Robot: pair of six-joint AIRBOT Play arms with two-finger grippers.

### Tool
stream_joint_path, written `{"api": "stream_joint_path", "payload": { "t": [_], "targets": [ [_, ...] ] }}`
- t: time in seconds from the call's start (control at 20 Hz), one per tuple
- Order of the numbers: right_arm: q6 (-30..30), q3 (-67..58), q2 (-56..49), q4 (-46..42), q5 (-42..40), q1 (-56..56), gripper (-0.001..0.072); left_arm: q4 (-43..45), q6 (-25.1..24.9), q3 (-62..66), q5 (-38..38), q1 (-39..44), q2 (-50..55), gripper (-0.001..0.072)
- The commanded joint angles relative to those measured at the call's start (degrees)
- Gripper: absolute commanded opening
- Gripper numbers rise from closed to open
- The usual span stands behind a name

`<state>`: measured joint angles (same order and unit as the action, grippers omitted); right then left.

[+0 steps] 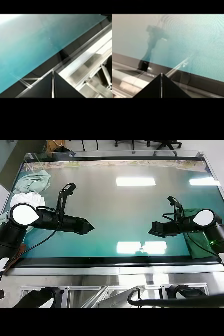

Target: Fold the shirts.

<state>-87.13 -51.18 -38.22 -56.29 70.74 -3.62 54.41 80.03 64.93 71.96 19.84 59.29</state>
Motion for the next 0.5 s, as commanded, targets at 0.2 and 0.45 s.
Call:
{"api": "stream_joint_path", "payload": {
  "t": [0.2,0.45],
  "targets": [
    [0.0,0.0,0.0,0.0,0.0,0.0,0.0015,0.1,0.0,0.0,-0.2,0.0,0.0,0.0015],
    [0.0,0.0,0.0,0.0,0.0,0.0,0.0015,14.8,0.0,0.3,-3.6,-1.4,0.4,0.0015]
  ]
}}
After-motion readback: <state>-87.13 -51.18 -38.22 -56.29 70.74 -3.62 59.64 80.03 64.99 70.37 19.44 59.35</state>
